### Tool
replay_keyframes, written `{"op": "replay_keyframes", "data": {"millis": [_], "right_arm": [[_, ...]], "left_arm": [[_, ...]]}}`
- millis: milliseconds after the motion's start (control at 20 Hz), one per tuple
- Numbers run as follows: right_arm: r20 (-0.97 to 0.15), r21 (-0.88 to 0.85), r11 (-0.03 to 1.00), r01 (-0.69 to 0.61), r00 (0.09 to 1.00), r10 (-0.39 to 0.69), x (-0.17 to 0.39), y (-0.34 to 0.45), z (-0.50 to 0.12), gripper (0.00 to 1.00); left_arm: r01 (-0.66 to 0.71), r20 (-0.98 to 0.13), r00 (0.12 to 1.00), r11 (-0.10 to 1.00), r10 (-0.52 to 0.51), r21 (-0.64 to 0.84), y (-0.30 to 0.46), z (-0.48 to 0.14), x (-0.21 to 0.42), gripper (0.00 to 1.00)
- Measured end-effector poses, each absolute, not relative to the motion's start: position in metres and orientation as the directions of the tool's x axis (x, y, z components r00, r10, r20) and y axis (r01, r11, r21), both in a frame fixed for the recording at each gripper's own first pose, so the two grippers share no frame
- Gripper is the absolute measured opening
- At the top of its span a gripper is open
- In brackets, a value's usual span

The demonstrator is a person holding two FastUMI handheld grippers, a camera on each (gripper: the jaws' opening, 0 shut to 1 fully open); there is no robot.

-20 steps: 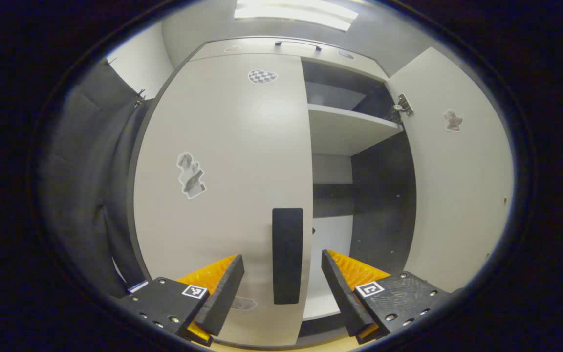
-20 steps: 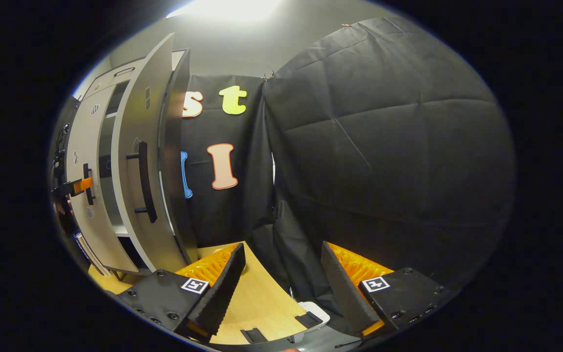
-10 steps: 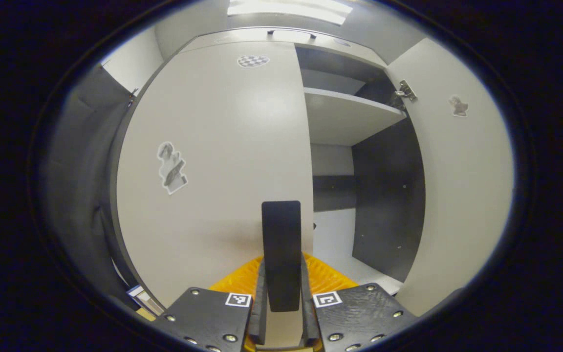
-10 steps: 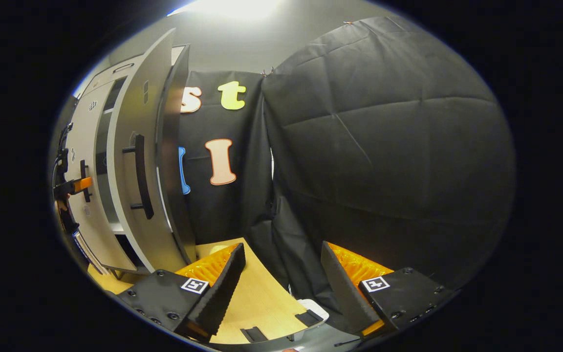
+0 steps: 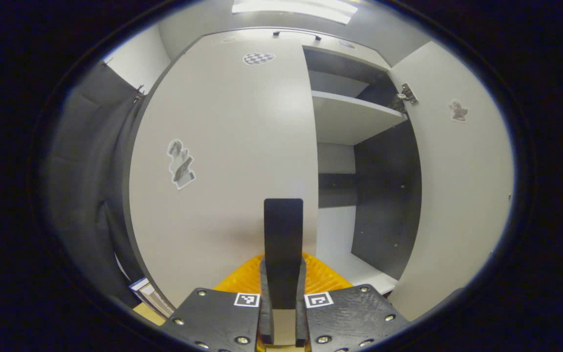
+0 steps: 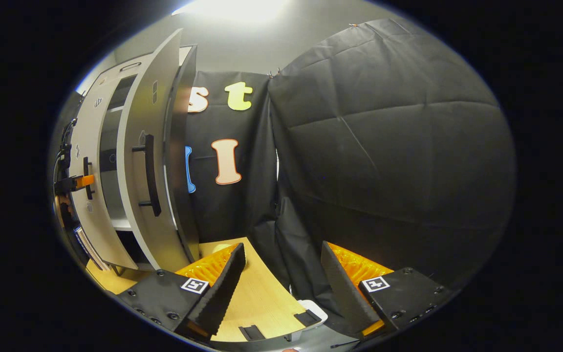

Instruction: Open the right door of the double-door shoe cabinet with the right hand, and open the left door with the left hand.

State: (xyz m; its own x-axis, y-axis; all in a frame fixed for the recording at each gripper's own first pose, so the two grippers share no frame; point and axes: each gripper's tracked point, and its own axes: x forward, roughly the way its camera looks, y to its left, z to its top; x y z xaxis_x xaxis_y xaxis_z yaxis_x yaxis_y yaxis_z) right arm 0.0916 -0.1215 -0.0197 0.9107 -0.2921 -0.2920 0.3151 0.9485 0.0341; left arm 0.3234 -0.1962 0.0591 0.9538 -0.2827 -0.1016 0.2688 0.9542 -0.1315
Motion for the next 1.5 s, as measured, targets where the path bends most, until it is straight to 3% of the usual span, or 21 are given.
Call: {"op": "replay_keyframes", "data": {"millis": [850, 900, 1500], "right_arm": [[-0.258, 0.043, 0.983, 0.178, 0.952, -0.161, 0.072, -0.105, -0.002, 0.98], [-0.256, 0.049, 0.984, 0.172, 0.954, -0.154, 0.074, -0.103, -0.001, 0.98], [-0.236, 0.033, 0.997, 0.068, 0.970, -0.058, 0.105, -0.065, 0.001, 1.00]], "left_arm": [[0.228, -0.130, 0.960, 0.962, -0.248, -0.152, -0.155, 0.057, 0.286, 0.17], [0.228, -0.127, 0.960, 0.961, -0.249, -0.156, -0.154, 0.056, 0.285, 0.14], [0.197, -0.136, 0.966, 0.969, -0.218, -0.152, -0.123, 0.060, 0.263, 0.15]]}}
